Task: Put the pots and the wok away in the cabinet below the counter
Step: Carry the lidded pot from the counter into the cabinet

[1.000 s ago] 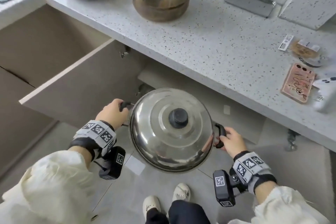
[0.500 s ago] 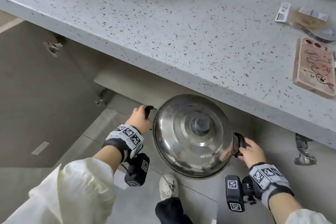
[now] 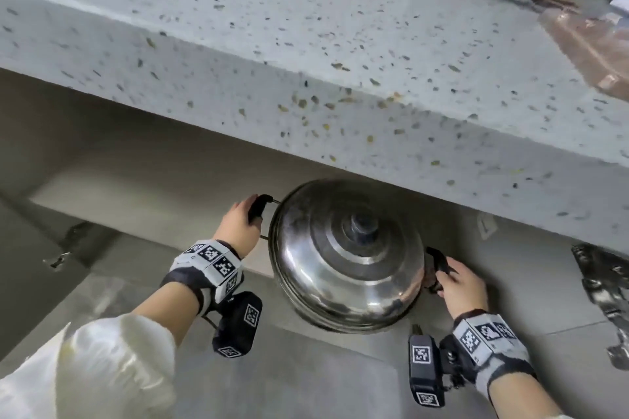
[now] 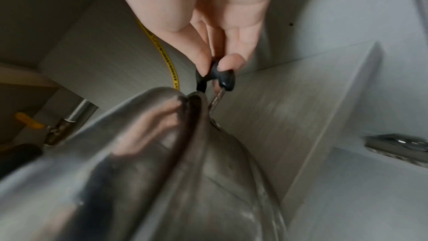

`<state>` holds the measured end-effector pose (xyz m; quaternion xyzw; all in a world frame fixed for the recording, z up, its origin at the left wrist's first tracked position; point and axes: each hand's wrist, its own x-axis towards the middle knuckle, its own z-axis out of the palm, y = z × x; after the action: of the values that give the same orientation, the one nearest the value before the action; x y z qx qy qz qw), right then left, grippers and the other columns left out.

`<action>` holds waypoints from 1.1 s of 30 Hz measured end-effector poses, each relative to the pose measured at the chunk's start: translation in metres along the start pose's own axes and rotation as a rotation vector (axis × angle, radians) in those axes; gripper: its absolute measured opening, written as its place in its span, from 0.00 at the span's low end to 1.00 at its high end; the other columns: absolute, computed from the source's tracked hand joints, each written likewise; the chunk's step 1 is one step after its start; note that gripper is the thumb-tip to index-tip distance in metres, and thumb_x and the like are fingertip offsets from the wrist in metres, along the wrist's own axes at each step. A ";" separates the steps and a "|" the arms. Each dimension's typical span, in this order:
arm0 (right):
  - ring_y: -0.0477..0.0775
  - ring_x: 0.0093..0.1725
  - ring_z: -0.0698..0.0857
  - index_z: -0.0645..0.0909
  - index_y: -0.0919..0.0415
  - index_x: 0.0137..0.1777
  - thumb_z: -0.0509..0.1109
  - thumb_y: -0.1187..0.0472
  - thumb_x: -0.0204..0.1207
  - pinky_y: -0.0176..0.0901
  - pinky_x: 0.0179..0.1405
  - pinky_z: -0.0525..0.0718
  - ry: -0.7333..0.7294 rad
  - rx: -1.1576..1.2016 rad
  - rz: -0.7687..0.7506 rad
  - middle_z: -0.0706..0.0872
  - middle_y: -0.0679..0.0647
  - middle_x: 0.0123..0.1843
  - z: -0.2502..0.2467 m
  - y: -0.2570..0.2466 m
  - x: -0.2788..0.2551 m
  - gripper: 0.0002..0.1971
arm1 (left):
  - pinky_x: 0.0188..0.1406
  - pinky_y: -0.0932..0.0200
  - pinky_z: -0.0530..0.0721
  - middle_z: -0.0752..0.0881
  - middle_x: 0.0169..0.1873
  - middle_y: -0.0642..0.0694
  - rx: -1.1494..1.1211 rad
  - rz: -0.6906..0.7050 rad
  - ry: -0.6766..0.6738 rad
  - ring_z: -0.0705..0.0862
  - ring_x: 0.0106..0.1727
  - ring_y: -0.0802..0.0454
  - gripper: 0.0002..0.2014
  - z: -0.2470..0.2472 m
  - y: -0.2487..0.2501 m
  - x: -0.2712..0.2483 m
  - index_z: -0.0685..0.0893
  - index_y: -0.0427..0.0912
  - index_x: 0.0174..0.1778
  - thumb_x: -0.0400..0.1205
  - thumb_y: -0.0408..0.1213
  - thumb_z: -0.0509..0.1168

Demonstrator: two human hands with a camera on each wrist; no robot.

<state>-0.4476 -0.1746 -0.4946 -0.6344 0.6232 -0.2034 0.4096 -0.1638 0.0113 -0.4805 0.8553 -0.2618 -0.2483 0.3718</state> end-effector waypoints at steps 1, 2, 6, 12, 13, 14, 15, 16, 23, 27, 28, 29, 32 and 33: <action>0.69 0.58 0.84 0.76 0.67 0.68 0.62 0.71 0.76 0.64 0.65 0.79 0.021 -0.020 -0.028 0.84 0.71 0.62 0.002 0.002 0.007 0.20 | 0.63 0.40 0.81 0.80 0.66 0.30 -0.016 0.014 0.013 0.80 0.63 0.31 0.24 0.003 -0.002 0.006 0.69 0.39 0.75 0.80 0.30 0.56; 0.70 0.60 0.84 0.76 0.67 0.69 0.63 0.69 0.76 0.65 0.66 0.78 0.038 -0.031 -0.049 0.83 0.71 0.64 0.005 0.002 0.015 0.20 | 0.63 0.40 0.81 0.80 0.66 0.31 -0.030 0.027 0.031 0.80 0.63 0.32 0.24 0.006 -0.005 0.012 0.70 0.39 0.74 0.80 0.30 0.57; 0.69 0.62 0.83 0.77 0.61 0.69 0.64 0.65 0.77 0.64 0.67 0.78 0.081 -0.030 -0.102 0.84 0.66 0.65 0.014 0.005 0.043 0.20 | 0.59 0.42 0.83 0.82 0.64 0.32 -0.048 0.115 0.103 0.82 0.61 0.33 0.21 0.016 -0.006 0.032 0.74 0.40 0.71 0.80 0.29 0.58; 0.70 0.62 0.83 0.76 0.55 0.70 0.63 0.60 0.78 0.62 0.67 0.78 0.183 0.029 -0.139 0.83 0.63 0.68 0.026 0.007 0.075 0.20 | 0.61 0.51 0.79 0.85 0.62 0.36 -0.068 0.176 0.096 0.84 0.60 0.38 0.23 0.025 -0.004 0.066 0.73 0.44 0.73 0.81 0.35 0.60; 0.70 0.62 0.83 0.76 0.54 0.70 0.64 0.59 0.78 0.63 0.67 0.78 0.203 0.058 -0.137 0.82 0.63 0.68 0.029 0.007 0.081 0.20 | 0.63 0.50 0.80 0.85 0.62 0.36 -0.072 0.177 0.090 0.85 0.60 0.39 0.23 0.026 -0.003 0.072 0.73 0.45 0.73 0.81 0.36 0.61; 0.71 0.61 0.83 0.76 0.53 0.70 0.64 0.58 0.78 0.63 0.67 0.78 0.216 0.072 -0.137 0.82 0.63 0.68 0.031 0.008 0.085 0.20 | 0.64 0.49 0.81 0.86 0.61 0.36 -0.077 0.170 0.088 0.85 0.59 0.39 0.23 0.027 -0.002 0.075 0.73 0.46 0.74 0.81 0.37 0.61; 0.71 0.60 0.84 0.76 0.51 0.70 0.64 0.57 0.78 0.63 0.66 0.78 0.230 0.073 -0.141 0.82 0.64 0.68 0.034 0.009 0.089 0.20 | 0.64 0.49 0.81 0.86 0.60 0.36 -0.073 0.162 0.091 0.85 0.59 0.39 0.23 0.028 0.000 0.079 0.72 0.47 0.74 0.81 0.38 0.60; 0.71 0.60 0.84 0.76 0.50 0.70 0.64 0.56 0.77 0.64 0.66 0.78 0.241 0.072 -0.137 0.82 0.65 0.68 0.035 0.010 0.091 0.20 | 0.63 0.51 0.81 0.86 0.60 0.35 -0.060 0.156 0.097 0.85 0.59 0.38 0.23 0.029 0.001 0.082 0.71 0.49 0.75 0.81 0.38 0.60; 0.70 0.64 0.82 0.67 0.46 0.76 0.62 0.56 0.78 0.66 0.65 0.79 0.125 0.035 -0.010 0.80 0.64 0.70 0.031 0.005 0.069 0.25 | 0.56 0.54 0.78 0.82 0.65 0.35 0.032 0.066 0.023 0.81 0.64 0.37 0.26 0.027 0.009 0.079 0.64 0.46 0.78 0.82 0.36 0.56; 0.66 0.66 0.81 0.63 0.57 0.78 0.59 0.58 0.79 0.62 0.70 0.75 0.034 -0.025 0.089 0.80 0.62 0.70 0.029 -0.010 0.020 0.26 | 0.72 0.47 0.73 0.75 0.72 0.35 -0.032 -0.059 -0.018 0.75 0.72 0.37 0.26 0.014 0.015 0.046 0.64 0.37 0.77 0.82 0.35 0.58; 0.66 0.66 0.81 0.64 0.59 0.77 0.59 0.59 0.80 0.60 0.70 0.75 -0.009 -0.034 0.115 0.80 0.62 0.70 0.029 -0.016 0.004 0.25 | 0.72 0.48 0.73 0.75 0.72 0.35 -0.034 -0.070 -0.047 0.75 0.72 0.37 0.25 0.006 0.017 0.032 0.65 0.36 0.76 0.81 0.34 0.58; 0.66 0.66 0.81 0.66 0.61 0.75 0.58 0.60 0.80 0.58 0.68 0.76 -0.052 -0.050 0.119 0.80 0.63 0.69 0.030 -0.024 -0.011 0.23 | 0.70 0.50 0.73 0.76 0.72 0.35 -0.020 -0.078 -0.082 0.76 0.71 0.37 0.23 -0.003 0.020 0.017 0.68 0.36 0.74 0.81 0.33 0.58; 0.65 0.49 0.87 0.79 0.64 0.60 0.59 0.64 0.79 0.53 0.50 0.81 -0.191 -0.074 0.100 0.86 0.66 0.60 0.031 -0.049 -0.068 0.13 | 0.50 0.59 0.81 0.84 0.61 0.36 -0.011 -0.094 -0.224 0.83 0.59 0.37 0.19 -0.037 0.029 -0.033 0.75 0.34 0.69 0.81 0.28 0.54; 0.60 0.40 0.86 0.81 0.63 0.53 0.59 0.64 0.79 0.49 0.42 0.80 -0.261 -0.064 0.101 0.88 0.66 0.55 0.029 -0.063 -0.093 0.10 | 0.39 0.66 0.81 0.86 0.56 0.37 -0.033 -0.107 -0.284 0.85 0.53 0.39 0.19 -0.055 0.032 -0.052 0.75 0.33 0.67 0.81 0.26 0.53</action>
<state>-0.3989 -0.0849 -0.4393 -0.6361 0.6019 -0.0784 0.4764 -0.1772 0.0531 -0.4108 0.8181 -0.2618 -0.3904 0.3312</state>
